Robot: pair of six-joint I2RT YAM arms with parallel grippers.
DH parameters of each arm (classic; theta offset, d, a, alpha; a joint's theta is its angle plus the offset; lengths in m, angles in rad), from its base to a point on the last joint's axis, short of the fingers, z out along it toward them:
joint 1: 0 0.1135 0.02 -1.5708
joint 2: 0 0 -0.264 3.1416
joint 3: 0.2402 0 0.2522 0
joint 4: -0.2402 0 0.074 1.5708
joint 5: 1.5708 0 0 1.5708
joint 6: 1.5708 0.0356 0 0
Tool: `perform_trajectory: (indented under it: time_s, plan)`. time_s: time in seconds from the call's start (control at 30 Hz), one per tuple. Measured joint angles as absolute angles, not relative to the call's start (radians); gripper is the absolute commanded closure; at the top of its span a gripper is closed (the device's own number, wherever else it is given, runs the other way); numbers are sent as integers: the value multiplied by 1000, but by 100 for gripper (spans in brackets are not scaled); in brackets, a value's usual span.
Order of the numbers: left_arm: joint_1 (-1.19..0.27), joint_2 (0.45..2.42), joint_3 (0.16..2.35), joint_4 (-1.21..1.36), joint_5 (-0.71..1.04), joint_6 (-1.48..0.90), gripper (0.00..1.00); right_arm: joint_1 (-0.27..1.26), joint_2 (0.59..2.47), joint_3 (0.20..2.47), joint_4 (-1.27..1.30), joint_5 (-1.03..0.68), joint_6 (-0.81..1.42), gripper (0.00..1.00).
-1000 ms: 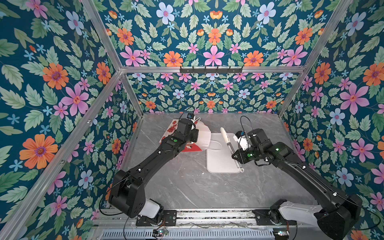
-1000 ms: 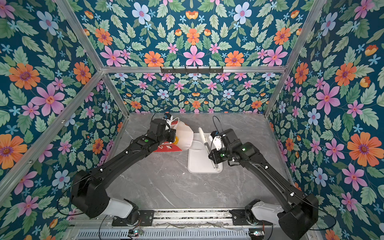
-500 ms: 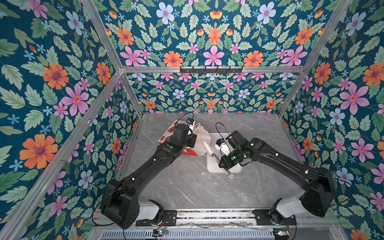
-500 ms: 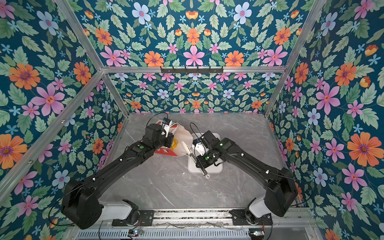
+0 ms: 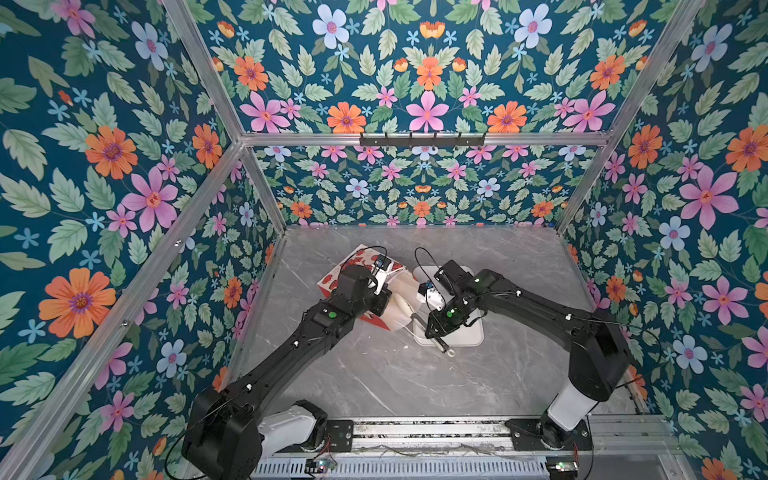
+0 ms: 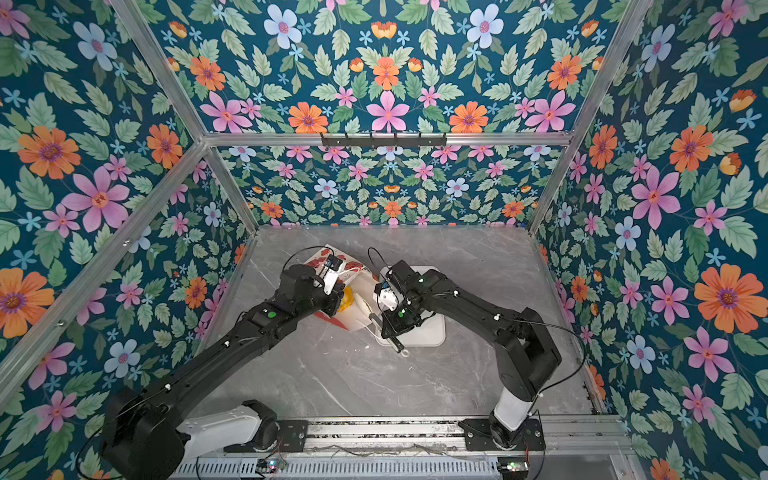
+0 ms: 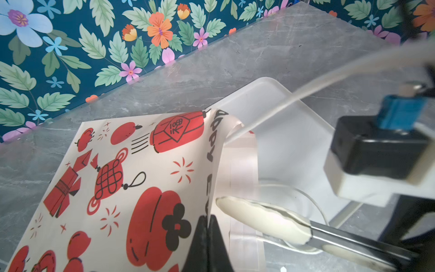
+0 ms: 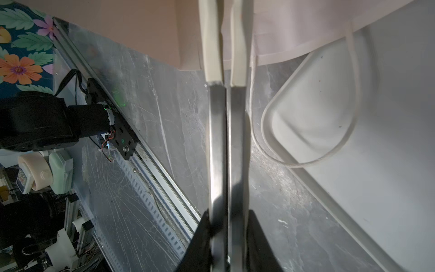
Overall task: Take the fake bread out of the paper bag
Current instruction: 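Insert the tongs into the tilted bag mouth and pinch a yellow bread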
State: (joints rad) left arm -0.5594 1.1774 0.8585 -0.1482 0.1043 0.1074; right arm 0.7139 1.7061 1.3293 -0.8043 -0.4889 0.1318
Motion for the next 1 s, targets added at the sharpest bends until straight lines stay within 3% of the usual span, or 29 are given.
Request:
perform_trajectory:
  time_s: [0.57, 0.7, 1.0]
  plan:
    - [-564, 1134, 841, -145, 159, 110, 100, 714, 1673, 1177, -627, -441, 159, 63]
    - [-564, 1126, 840, -146, 159, 107, 100, 715, 1673, 1161, -582, -434, 172, 67]
    - [-564, 1126, 838, -146, 166, 106, 100, 718, 1565, 1059, -476, -383, 208, 63]
